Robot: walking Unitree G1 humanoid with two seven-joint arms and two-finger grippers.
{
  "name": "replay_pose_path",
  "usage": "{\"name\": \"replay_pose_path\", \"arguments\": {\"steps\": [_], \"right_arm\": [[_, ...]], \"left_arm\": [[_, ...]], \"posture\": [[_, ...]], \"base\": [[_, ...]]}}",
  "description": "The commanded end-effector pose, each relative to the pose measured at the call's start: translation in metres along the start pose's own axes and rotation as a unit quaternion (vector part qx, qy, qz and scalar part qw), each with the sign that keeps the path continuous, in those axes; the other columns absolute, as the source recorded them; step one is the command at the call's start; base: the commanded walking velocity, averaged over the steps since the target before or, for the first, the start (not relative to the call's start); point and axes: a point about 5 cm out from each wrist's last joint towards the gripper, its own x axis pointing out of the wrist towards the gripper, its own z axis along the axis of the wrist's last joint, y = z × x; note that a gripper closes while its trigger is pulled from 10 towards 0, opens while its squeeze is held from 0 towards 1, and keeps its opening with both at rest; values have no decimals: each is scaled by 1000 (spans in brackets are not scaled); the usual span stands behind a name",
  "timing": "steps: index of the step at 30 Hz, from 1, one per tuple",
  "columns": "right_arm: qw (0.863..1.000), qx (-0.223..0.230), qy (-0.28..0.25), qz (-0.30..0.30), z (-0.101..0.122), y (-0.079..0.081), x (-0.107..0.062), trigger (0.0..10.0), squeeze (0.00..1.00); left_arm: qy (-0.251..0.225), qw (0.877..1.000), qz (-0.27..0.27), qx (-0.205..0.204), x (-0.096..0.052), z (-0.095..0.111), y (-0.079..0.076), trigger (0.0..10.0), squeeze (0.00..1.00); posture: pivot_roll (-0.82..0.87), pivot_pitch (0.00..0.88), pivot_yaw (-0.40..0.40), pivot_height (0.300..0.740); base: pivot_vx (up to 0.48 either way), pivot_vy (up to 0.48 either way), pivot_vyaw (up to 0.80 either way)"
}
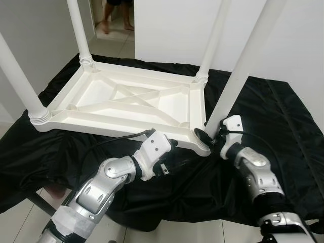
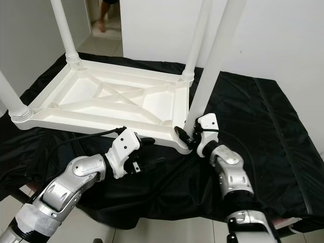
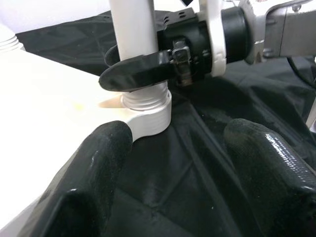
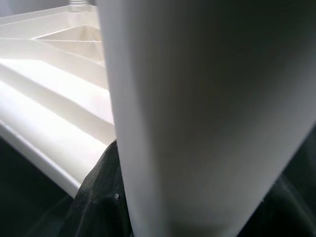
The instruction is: Building children table
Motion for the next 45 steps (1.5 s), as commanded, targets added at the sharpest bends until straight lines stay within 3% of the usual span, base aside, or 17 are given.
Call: {"name": "replay_pose_path", "arguments": {"steps": [1,7,8,9,11,13,15,16,17,19,30,31,37,43,44,45], "right_arm": [[998,10,20,-60,-6,-6,-5,10000,0],[995,24,16,-94,-4,-1,-4,10000,0],[990,25,13,-141,-4,1,-4,10000,0],[990,25,13,-141,-4,1,-4,10000,0],[970,45,7,-238,-6,10,-3,10000,0],[970,45,7,-238,-6,10,-3,10000,0],[945,73,3,-318,-5,26,3,10000,0],[945,73,3,-318,-5,26,3,10000,0],[935,83,-2,-344,-1,35,8,10000,0],[929,87,-4,-361,3,42,11,10000,0],[945,84,-13,-315,8,50,15,10000,0],[948,88,-23,-306,9,51,15,10000,1000],[951,104,-69,-282,20,54,9,10000,1000],[952,76,-96,-279,23,53,-9,10000,1000],[952,75,-103,-279,22,52,-16,10000,0],[952,74,-108,-278,22,52,-20,10000,0]], "left_arm": [[4,1000,-16,2,1,-1,0,10000,0],[4,1000,-16,2,1,-1,0,10000,0],[4,1000,-16,2,1,-1,0,10000,0],[4,1000,-16,2,1,-1,0,10000,0],[4,1000,-17,3,1,-1,1,10000,0],[4,1000,-17,3,1,-1,1,10000,0],[3,1000,-20,3,2,0,0,10000,0],[3,1000,-20,3,2,0,0,10000,0],[3,1000,-20,3,2,0,0,10000,0],[3,1000,-21,4,3,0,0,10000,0],[3,1000,-18,4,2,0,1,10000,0],[3,1000,-17,4,2,0,1,10000,0],[2,1000,-12,3,1,0,0,10000,0],[-7,1000,5,5,0,3,4,10000,0],[-11,1000,10,5,0,4,6,10000,0],[-13,1000,14,5,-1,5,7,10000,0]], "posture": [[16,52,-66,740],[17,52,-64,740],[15,51,-58,740],[15,51,-58,740],[14,50,-52,740],[14,50,-52,740],[14,50,-52,740],[14,50,-52,740],[15,49,-49,740],[18,49,-50,740],[26,49,-55,740],[27,48,-57,740],[32,53,-65,740],[32,54,-72,740],[31,58,-74,740],[31,58,-74,740]], "base": [[0,0,0],[0,0,0],[0,0,0],[0,0,0],[0,0,0],[0,0,0],[0,0,0],[0,0,0],[0,0,0],[0,0,0],[0,0,0],[0,0,0],[0,0,0],[0,0,0],[0,0,0],[0,0,0]]}}
